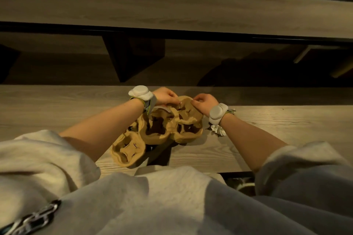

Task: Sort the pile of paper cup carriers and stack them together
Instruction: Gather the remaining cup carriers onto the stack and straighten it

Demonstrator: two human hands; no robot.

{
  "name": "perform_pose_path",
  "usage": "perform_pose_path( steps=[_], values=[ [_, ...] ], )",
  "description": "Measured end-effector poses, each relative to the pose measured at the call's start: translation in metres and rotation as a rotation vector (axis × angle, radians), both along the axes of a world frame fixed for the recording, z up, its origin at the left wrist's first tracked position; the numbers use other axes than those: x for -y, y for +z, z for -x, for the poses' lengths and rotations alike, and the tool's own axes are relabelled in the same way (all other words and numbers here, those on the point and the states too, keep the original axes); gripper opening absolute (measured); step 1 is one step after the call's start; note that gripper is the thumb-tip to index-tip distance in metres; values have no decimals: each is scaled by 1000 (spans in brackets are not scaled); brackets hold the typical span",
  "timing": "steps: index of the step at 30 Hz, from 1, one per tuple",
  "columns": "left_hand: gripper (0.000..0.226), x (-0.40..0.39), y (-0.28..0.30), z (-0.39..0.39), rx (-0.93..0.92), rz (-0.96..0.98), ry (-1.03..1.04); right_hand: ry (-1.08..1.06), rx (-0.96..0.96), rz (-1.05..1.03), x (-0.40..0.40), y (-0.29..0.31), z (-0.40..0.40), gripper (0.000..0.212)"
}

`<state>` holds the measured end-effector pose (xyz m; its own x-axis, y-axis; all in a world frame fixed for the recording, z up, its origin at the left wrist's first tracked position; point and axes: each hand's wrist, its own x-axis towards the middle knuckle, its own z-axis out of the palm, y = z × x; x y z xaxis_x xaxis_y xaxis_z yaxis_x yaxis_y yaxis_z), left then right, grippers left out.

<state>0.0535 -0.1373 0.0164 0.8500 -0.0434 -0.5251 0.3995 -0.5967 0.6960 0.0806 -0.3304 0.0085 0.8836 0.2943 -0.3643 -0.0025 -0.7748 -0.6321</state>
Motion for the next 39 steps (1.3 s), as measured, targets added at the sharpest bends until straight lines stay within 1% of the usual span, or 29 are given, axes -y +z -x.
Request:
perform_pose_path(
  steps=[2, 6, 10, 13, 15, 16, 19, 20, 25, 29, 31, 34, 37, 39],
  values=[
    [13, 8, -3, 2, 11, 22, -14, -54, -17, -2, 8, -5, 9, 28],
    [23, 22, -6, 8, 30, 30, -59, -124, -32, -6, 20, -15, 25, 32],
    [26, 27, -14, 16, 89, -41, -95, -154, -47, 21, 28, -25, 38, 33],
    [28, 26, -17, 22, 158, -116, -61, -140, 0, 69, 30, -32, 45, 28],
    [28, 23, -17, 25, 172, -188, -78, -122, 22, 105, 30, -34, 46, 26],
    [28, 21, -17, 26, 172, -221, -96, -125, 10, 103, 29, -34, 47, 27],
    [25, 17, -20, 30, 192, -301, -110, -116, -84, 94, 24, -35, 50, 43],
    [25, 17, -21, 32, 203, -318, -101, -116, -112, 88, 22, -35, 50, 45],
    [29, 20, -20, 39, 241, -374, -114, -220, -189, -51, 18, -39, 52, 43],
    [29, 11, -15, 45, 237, -330, -143, -272, -228, -78, 14, -38, 54, 42],
    [29, 1, -8, 50, 275, -299, -73, -288, -275, -94, 12, -39, 53, 45],
    [30, -32, -2, 59, 287, -267, 112, -303, -300, -91, 9, -34, 50, 51],
    [33, -72, -6, 71, 221, -224, 323, -338, -281, -100, 7, -30, 45, 53],
    [36, -93, -13, 82, 137, -220, 433, -326, -271, -105, 3, -29, 43, 53]
  ],
)
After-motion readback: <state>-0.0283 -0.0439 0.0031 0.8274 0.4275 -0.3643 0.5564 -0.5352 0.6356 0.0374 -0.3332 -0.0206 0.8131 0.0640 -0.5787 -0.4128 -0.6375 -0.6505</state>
